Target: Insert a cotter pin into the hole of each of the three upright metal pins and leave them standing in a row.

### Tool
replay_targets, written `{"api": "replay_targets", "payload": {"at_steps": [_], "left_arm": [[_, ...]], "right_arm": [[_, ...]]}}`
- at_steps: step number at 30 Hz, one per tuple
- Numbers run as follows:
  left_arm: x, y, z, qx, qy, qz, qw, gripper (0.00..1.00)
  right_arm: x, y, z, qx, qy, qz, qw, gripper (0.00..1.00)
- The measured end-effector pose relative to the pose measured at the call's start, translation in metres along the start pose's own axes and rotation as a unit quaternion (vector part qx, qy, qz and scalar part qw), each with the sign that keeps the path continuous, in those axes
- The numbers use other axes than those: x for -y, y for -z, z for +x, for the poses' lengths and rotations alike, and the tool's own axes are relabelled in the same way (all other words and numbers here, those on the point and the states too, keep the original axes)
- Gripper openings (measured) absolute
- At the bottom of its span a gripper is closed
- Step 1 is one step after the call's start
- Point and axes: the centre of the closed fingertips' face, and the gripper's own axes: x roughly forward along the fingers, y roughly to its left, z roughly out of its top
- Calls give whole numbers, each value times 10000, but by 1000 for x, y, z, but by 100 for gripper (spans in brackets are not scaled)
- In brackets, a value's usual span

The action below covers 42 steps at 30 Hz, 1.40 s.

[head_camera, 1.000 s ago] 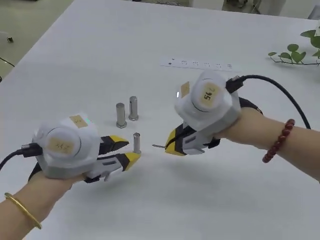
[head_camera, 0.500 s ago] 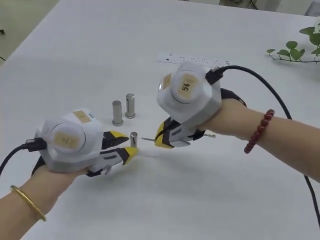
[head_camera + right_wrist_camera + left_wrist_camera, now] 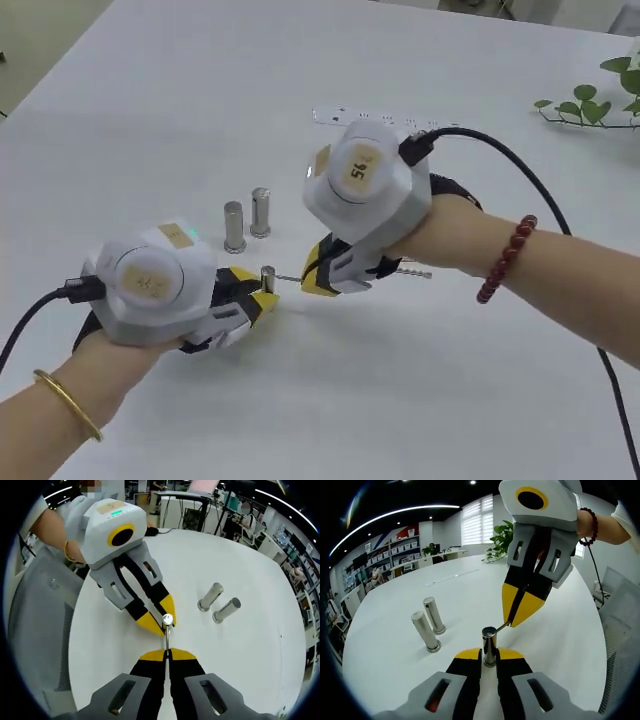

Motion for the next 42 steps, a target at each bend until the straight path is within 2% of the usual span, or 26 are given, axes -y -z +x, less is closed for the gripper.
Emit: {"api": "replay_targets", "payload": {"at_steps": [13,23,35,38,42], "left_arm": [[3,0,2,57,-42,-93,9999,7],[5,-1,2,131,-156,-209,9996,7],[4,-1,2,174,-331,-315,9988,7],[3,-1,3,171,-362,-332,9986,7],[2,-1,3,174,-392,-346,9985,7]], "right_arm": [[0,-9,0,-14,26,-132,9999,2],[-3,-17,2,125,21,-79,9999,3],[-2,-24,5,402,133,10,9991,4],[-3,-30,1,685,80,255,9973,11],[-1,-27,-4,674,154,256,9973,13]]}}
